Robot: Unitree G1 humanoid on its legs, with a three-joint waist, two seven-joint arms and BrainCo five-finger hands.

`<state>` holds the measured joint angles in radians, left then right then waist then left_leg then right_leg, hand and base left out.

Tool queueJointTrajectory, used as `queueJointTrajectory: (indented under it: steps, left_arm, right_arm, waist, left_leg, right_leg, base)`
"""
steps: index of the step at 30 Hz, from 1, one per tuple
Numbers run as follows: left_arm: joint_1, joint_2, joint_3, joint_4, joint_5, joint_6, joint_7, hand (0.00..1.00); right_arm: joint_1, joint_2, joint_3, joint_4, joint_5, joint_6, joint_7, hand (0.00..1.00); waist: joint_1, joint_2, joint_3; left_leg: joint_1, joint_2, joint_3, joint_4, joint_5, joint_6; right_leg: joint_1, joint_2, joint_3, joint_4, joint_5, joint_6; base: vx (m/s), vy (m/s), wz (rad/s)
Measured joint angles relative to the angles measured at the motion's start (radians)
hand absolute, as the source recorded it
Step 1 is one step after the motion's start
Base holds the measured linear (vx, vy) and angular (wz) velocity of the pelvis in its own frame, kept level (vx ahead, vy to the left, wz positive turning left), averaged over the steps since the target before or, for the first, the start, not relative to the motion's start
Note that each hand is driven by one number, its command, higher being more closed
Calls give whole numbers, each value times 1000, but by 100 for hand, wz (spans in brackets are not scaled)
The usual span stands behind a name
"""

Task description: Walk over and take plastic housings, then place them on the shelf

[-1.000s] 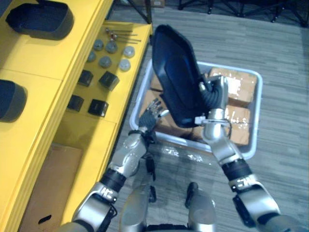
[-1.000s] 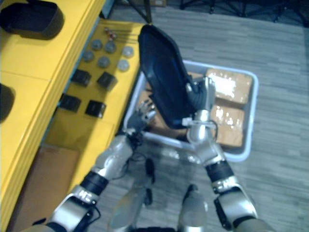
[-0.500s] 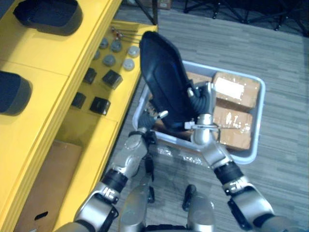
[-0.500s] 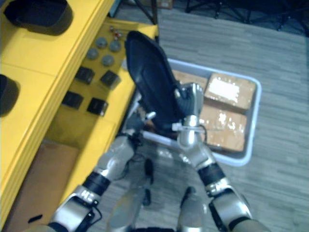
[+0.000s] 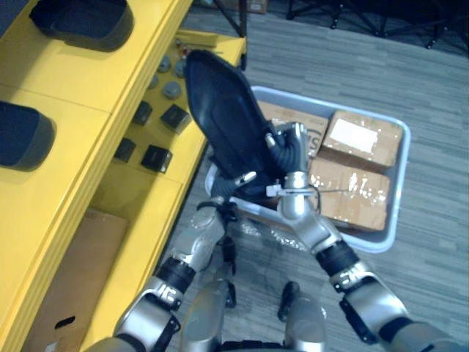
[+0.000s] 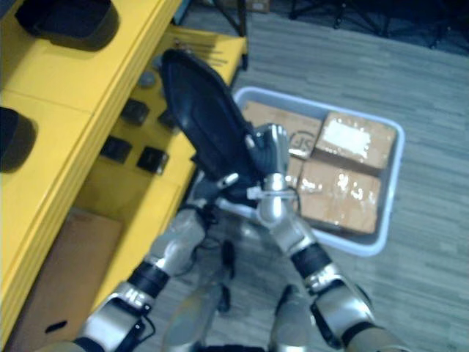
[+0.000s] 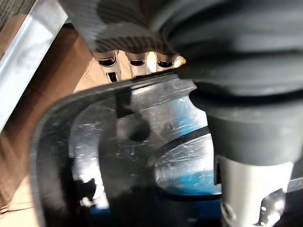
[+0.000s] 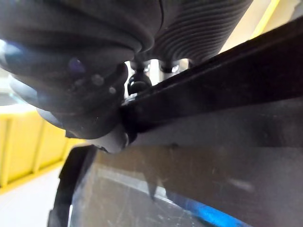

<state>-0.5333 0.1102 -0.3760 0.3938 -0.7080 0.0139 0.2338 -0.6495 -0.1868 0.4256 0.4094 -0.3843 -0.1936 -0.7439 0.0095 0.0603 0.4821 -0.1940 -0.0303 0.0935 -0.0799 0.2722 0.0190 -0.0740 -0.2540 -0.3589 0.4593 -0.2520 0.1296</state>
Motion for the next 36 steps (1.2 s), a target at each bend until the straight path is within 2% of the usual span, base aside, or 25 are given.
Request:
queueJointTrajectory:
  steps: [4,8,11,18,19,26,30,32,36]
  left_arm:
    - [2,0,0,-1,-33,-70,15,100]
    - [17,1,0,-2,-40,-146,41,100]
    - [33,1,-1,-3,-42,-183,54,100]
    - [67,0,-35,-21,-129,-246,54,100]
    - [75,0,-44,-21,-145,-253,48,100]
    - [97,1,-66,-21,-153,-268,44,100]
    - [133,2,-66,-21,-137,-265,51,100]
    - [154,7,-67,-21,-87,-223,81,100]
    - [180,46,-67,-50,24,-184,100,100]
  right_arm:
    - [0,18,4,0,21,-3,-13,100]
    - [12,54,20,-11,38,-19,-39,100]
    - [26,64,30,-26,38,-23,-42,100]
    - [60,64,48,-70,35,-36,-53,100]
    - [63,64,55,-70,35,-37,-59,0]
    - [118,51,63,-88,37,-65,-53,0]
    - [177,26,72,-85,38,-41,-10,0]
    - [223,12,76,-83,38,-16,14,0]
    - [338,-36,61,-125,14,-17,105,0]
  waist:
    - [2,-2,-1]
    - [1,-28,-15]
    - [0,-44,-23]
    - [0,-45,-24]
    - [0,-46,-24]
    - [-1,-47,-24]
    - [-2,-54,-28]
    - [-1,-70,-37]
    - [-4,-105,-64]
  left_leg:
    - [0,-1,1,0,-3,4]
    - [0,-1,3,0,-2,3]
    - [1,-1,4,0,-2,2]
    - [9,-2,7,0,-6,7]
    - [12,-2,10,0,-6,7]
    - [21,-7,16,0,-6,7]
    - [42,-15,13,0,-17,8]
    - [54,-15,14,0,-25,10]
    - [59,-14,24,0,-38,12]
  right_leg:
    - [-2,-4,1,3,-2,0]
    - [-3,-5,2,3,-3,-2]
    - [-2,-5,4,2,-3,-2]
    - [3,-7,6,-5,-3,-1]
    - [6,-7,6,-6,-2,-1]
    - [18,-6,8,-22,3,6]
    - [50,-8,5,-42,6,12]
    - [74,-5,4,-67,11,17]
    - [94,4,7,-114,28,21]
  base:
    - [10,-51,-1]
    - [20,-59,-2]
    - [22,-60,0]
    - [-7,-43,-1]
    - [0,-18,-5]
    - [6,-8,-2]
    - [45,-37,3]
    - [53,-44,-1]
    - [80,-38,-8]
